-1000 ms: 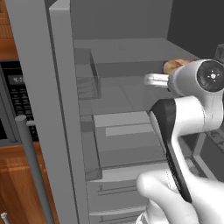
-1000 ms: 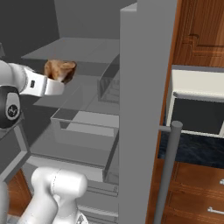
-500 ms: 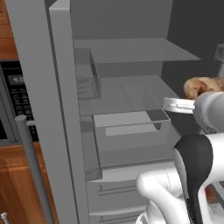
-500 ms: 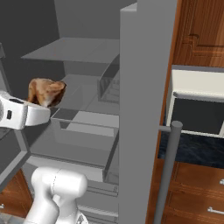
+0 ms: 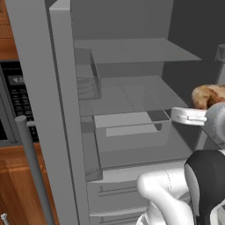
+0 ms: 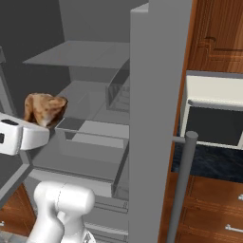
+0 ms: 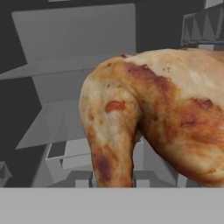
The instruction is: Gather the cucumber and broccoli from the fridge and place them on a tray on the dining counter. Then gather the chicken drumstick and fish from the fridge and place them on the other tray.
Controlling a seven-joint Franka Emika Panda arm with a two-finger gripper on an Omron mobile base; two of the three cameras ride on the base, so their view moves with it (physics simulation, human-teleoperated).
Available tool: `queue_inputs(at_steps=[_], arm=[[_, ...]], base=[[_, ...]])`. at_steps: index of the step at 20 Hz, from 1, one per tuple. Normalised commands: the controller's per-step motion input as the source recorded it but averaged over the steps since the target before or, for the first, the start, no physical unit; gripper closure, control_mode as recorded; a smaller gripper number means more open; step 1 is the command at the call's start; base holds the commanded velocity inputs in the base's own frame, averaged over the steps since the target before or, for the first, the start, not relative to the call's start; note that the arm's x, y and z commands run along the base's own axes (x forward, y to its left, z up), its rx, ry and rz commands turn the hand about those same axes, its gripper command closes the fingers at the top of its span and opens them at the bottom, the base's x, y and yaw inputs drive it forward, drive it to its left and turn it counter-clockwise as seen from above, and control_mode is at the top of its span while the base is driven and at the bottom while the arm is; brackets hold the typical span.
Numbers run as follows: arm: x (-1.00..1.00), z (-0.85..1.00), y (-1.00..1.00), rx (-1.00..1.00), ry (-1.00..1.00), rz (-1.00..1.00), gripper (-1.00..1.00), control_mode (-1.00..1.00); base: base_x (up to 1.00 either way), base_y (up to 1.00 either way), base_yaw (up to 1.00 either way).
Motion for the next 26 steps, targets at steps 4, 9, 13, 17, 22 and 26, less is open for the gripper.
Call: queue_inputs(at_steps=[4, 9, 13, 17, 22, 26], arm=[[-0.20, -0.03, 0.00, 0.00, 0.00, 0.00, 1.00, 1.00], [0.00, 0.00, 0.00, 0.00, 0.00, 0.00, 1.00, 1.00], [0.00, 0.00, 0.00, 0.00, 0.00, 0.00, 1.00, 1.00], [0.00, 0.00, 0.00, 0.00, 0.00, 0.00, 1.00, 1.00], [0.00, 0.00, 0.00, 0.00, 0.00, 0.00, 1.00, 1.00], [0.00, 0.00, 0.00, 0.00, 0.00, 0.00, 1.00, 1.00]], base=[[-0.09, 0.00, 0.00], [-0.73, 0.17, -0.04], [-0.85, 0.46, -0.10], [-0.86, 0.42, -0.16], [-0.88, 0.44, -0.28], [-0.81, 0.53, -0.33]])
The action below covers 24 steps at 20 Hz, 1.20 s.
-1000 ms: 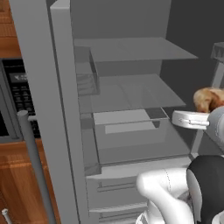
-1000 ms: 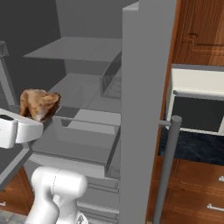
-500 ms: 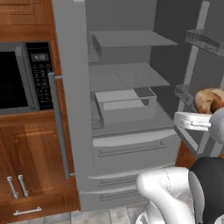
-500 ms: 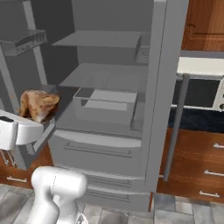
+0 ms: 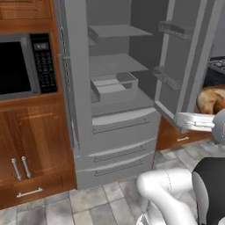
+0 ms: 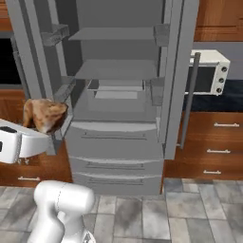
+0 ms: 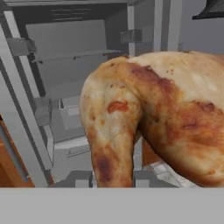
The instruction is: Gather the cucumber and broccoli from the fridge and place them on a tray on the dining counter. Then gather the chicken drumstick and fish from the fridge and place them on the other tray.
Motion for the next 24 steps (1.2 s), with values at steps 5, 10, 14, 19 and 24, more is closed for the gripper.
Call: queue_inputs(at_steps=[5, 10, 14, 19, 24], arm=[[0.00, 0.00, 0.00, 0.00, 0.00, 0.00, 1.00, 1.00], [0.00, 0.00, 0.00, 0.00, 0.00, 0.00, 1.00, 1.00], [0.00, 0.00, 0.00, 0.00, 0.00, 0.00, 1.00, 1.00], [0.00, 0.00, 0.00, 0.00, 0.00, 0.00, 1.00, 1.00], [0.00, 0.00, 0.00, 0.00, 0.00, 0.00, 1.00, 1.00]], base=[[-0.69, 0.64, -0.34], [-0.61, 0.65, -0.35], [-0.59, 0.66, -0.36], [-0.63, 0.69, -0.37], [-0.66, 0.70, -0.36]])
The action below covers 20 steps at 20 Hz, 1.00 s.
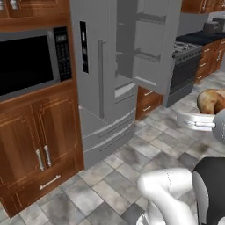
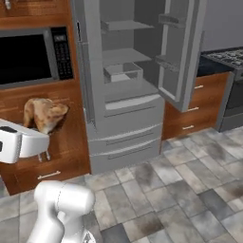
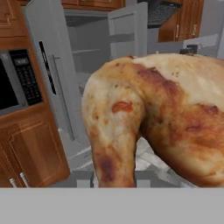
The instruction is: Gather the cucumber and broccoli from the fridge and place them on a tray on the dining counter. Then gather the chicken drumstick and fish from the fridge and place them on the other tray.
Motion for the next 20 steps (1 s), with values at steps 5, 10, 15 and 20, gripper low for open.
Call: queue_inputs(at_steps=[5, 10, 15, 20], arm=[[0.00, 0.00, 0.00, 0.00, 0.00, 0.00, 1.00, 1.00], [0.00, 0.00, 0.00, 0.00, 0.00, 0.00, 1.00, 1.00], [0.00, 0.00, 0.00, 0.00, 0.00, 0.00, 1.00, 1.00], [0.00, 0.00, 0.00, 0.00, 0.00, 0.00, 1.00, 1.00]], base=[[-0.89, 0.41, -0.32], [-1.00, 0.12, -0.23], [-1.00, 0.05, -0.20], [-1.00, 0.00, -0.17]])
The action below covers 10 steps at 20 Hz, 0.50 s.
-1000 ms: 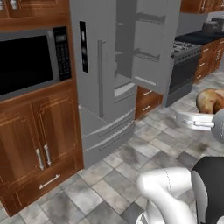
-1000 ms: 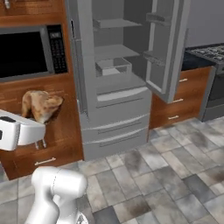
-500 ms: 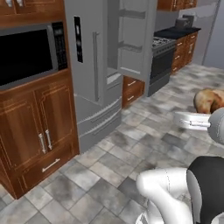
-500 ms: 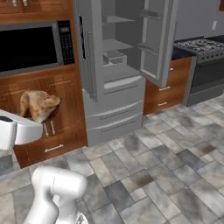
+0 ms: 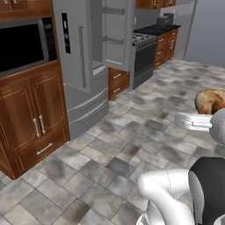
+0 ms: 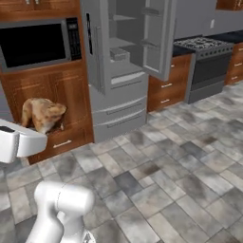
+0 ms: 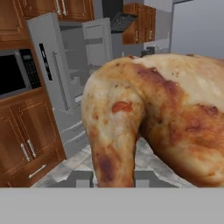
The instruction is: Gather the cucumber and broccoli from the fridge and place them on a tray on the dining counter. Then gather the chicken drumstick and fish from the fridge and place them on the other tray.
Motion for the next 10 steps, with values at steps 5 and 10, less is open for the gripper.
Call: queue_inputs(at_steps=[5, 10], arm=[[0.00, 0.00, 0.00, 0.00, 0.00, 0.00, 1.00, 1.00], [0.00, 0.00, 0.00, 0.00, 0.00, 0.00, 1.00, 1.00]], base=[[-1.00, 0.00, -0.16], [-1.00, 0.00, -0.15]])
